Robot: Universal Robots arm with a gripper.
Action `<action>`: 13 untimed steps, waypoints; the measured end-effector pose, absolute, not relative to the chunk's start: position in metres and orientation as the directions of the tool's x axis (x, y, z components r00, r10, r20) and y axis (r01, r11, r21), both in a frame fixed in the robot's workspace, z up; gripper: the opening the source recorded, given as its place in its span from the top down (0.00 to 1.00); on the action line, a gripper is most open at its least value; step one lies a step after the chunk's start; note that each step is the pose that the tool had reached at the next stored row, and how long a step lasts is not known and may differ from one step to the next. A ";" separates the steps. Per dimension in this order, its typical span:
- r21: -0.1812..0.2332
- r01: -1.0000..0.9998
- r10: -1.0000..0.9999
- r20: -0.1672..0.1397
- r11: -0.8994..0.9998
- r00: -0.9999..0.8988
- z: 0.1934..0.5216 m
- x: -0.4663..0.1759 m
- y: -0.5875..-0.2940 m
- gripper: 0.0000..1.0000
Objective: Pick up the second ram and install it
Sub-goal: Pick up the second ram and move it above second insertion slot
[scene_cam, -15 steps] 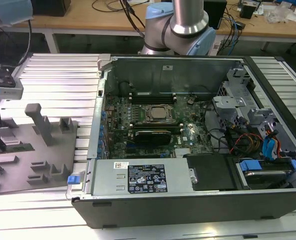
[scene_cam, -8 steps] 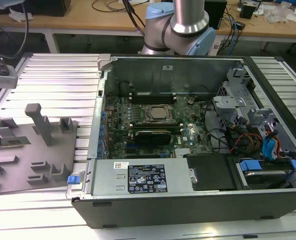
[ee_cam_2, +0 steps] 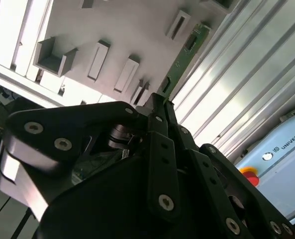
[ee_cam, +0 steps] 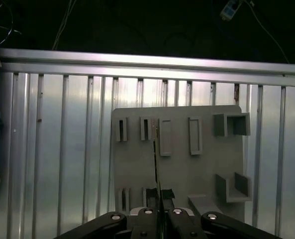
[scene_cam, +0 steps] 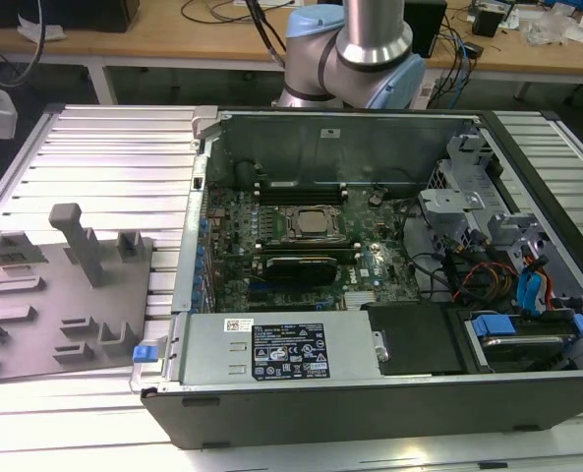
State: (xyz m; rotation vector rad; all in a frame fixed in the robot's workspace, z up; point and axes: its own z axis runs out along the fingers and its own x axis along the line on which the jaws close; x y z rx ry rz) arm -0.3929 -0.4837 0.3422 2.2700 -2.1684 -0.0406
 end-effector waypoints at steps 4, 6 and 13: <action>0.020 -0.999 -0.999 -0.017 -0.046 0.046 0.353 -0.393 -0.483 0.86; 0.020 -0.999 -0.999 -0.017 -0.046 0.046 0.358 -0.393 -0.483 0.86; 0.020 -0.999 -0.999 -0.017 -0.046 0.046 0.375 -0.393 -0.481 0.86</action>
